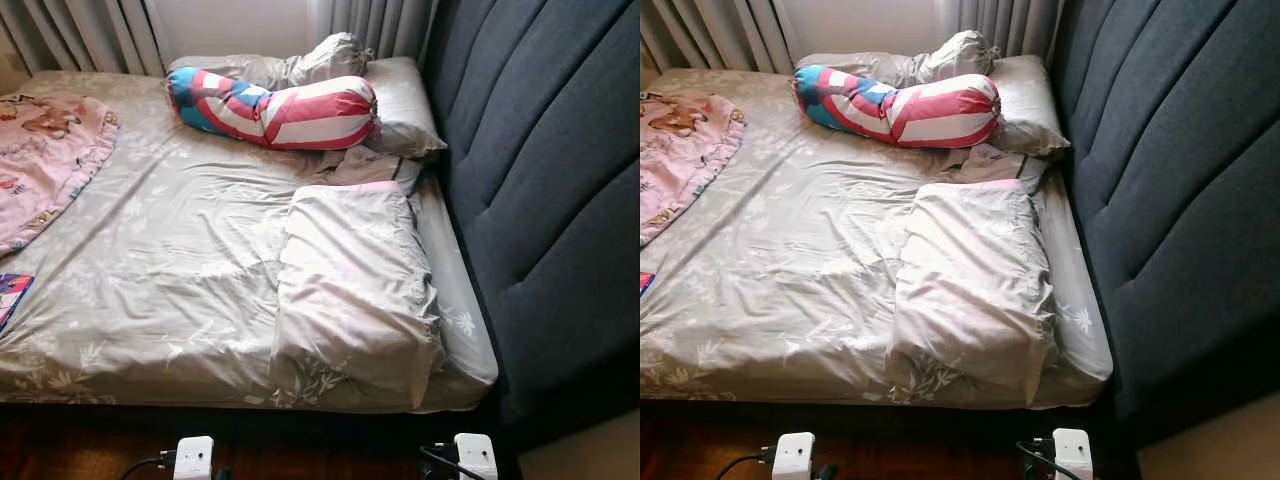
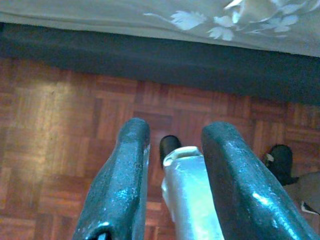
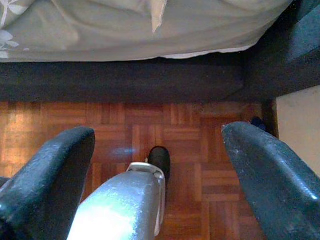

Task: Clean up the room

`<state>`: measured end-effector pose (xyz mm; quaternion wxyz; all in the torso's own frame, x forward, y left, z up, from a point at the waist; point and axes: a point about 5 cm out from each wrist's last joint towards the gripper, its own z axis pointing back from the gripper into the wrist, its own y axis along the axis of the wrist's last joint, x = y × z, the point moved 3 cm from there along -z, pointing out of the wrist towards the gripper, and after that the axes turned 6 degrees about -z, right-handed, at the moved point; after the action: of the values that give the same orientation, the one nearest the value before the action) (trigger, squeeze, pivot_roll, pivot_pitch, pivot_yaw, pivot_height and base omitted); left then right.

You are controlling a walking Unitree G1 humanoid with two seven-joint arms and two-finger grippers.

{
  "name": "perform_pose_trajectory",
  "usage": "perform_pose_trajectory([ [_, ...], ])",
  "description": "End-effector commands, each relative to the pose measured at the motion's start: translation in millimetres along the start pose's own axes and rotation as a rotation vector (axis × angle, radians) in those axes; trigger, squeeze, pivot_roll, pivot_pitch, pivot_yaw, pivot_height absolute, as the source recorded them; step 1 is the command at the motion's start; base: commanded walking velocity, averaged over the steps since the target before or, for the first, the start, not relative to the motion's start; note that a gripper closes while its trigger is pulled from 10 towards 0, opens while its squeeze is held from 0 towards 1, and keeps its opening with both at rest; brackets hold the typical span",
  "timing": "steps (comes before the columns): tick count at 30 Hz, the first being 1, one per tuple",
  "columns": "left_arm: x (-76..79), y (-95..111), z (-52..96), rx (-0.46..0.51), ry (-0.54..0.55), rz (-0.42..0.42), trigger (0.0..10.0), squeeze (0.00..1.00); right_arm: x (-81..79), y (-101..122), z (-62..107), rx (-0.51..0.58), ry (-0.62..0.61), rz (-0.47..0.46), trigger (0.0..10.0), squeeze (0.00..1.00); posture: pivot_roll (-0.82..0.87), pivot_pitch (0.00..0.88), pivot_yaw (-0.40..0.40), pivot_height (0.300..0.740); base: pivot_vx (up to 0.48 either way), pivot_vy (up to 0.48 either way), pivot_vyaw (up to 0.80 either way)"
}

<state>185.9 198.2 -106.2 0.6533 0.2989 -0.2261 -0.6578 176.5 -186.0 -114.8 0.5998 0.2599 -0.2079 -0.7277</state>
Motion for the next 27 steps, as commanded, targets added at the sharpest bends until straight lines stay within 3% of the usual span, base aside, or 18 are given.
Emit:
perform_pose_trajectory([
  [1,1.0,-5.5,2.1,-0.008,-0.006,0.015,10.0,0.00,5.9,-1.6,1.6,0.002,-0.015,-0.009,10.0,0.00,-0.04,0.067,-0.055,0.740,0.000,0.000,0.00],
  [8,2.5,-0.3,2.5,0.037,-0.023,0.006,10.0,0.00,6.0,2.5,2.3,0.045,-0.013,-0.027,10.0,0.00,-0.04,0.061,-0.058,0.740,0.000,0.000,0.00],
  [10,3.6,28.5,-6.2,0.108,-0.014,-0.042,10.0,0.00,6.2,4.6,2.5,0.063,-0.014,-0.023,10.0,0.00,-0.04,0.062,-0.060,0.740,0.000,0.000,0.00],
  [13,5.6,115.6,-18.0,0.345,-0.002,-0.052,10.0,0.00,7.4,9.7,3.3,0.106,-0.024,-0.013,10.0,0.00,-0.04,0.066,-0.063,0.740,0.000,0.000,0.00],
  [15,4.7,119.5,-17.7,0.361,0.000,-0.053,10.0,0.00,7.5,10.6,3.4,0.114,-0.026,-0.012,10.0,0.00,-0.04,0.066,-0.063,0.740,0.000,0.000,0.00],
  [16,3.2,134.9,-15.2,0.432,0.006,-0.050,10.0,0.00,7.7,13.3,3.9,0.139,-0.027,-0.022,10.0,0.00,-0.04,0.068,-0.062,0.740,0.000,0.000,0.00],
  [19,2.9,154.4,-10.4,0.529,0.011,-0.042,10.0,0.00,7.2,16.4,4.5,0.166,-0.020,-0.025,10.0,0.00,-0.05,0.070,-0.063,0.740,0.000,0.000,0.00],
  [22,2.1,163.1,-7.4,0.578,0.012,-0.046,10.0,0.00,-6.6,120.2,-3.3,0.455,0.035,0.001,10.0,0.00,-0.05,0.072,-0.061,0.740,0.000,0.000,0.00],
  [23,0.7,165.6,-6.0,0.595,0.015,-0.043,10.0,0.00,-9.6,142.7,-0.5,0.532,0.047,0.002,10.0,0.00,-0.05,0.072,-0.060,0.740,0.000,0.000,0.00],
  [24,-1.7,168.7,-3.9,0.620,0.022,-0.038,10.0,0.00,-11.5,157.9,4.1,0.605,0.062,-0.006,10.0,0.00,-0.05,0.073,-0.058,0.740,0.000,0.000,0.00],
  [27,-8.6,169.6,2.0,0.665,0.038,-0.037,10.0,0.00,-16.0,174.2,11.9,0.704,0.096,-0.019,10.0,0.00,-0.06,0.075,-0.055,0.740,0.000,0.000,0.00],
])
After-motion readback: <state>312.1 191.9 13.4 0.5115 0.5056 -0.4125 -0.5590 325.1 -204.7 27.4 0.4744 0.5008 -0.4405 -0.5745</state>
